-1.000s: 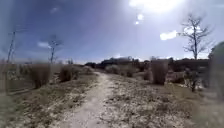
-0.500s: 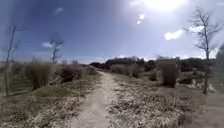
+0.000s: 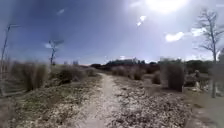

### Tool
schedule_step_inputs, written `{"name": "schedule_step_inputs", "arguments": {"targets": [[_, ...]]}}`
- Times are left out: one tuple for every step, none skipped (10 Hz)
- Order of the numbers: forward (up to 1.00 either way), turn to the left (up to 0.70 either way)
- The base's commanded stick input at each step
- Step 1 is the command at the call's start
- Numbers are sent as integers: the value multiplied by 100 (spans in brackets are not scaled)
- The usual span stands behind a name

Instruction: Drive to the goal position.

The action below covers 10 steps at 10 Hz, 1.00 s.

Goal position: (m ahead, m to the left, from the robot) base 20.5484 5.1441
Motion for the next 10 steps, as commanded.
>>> {"name": "schedule_step_inputs", "arguments": {"targets": [[70, 0], [70, 0], [70, 0], [70, 0], [70, 0], [70, 0], [70, 0], [70, 0], [70, 0], [70, 0]]}}
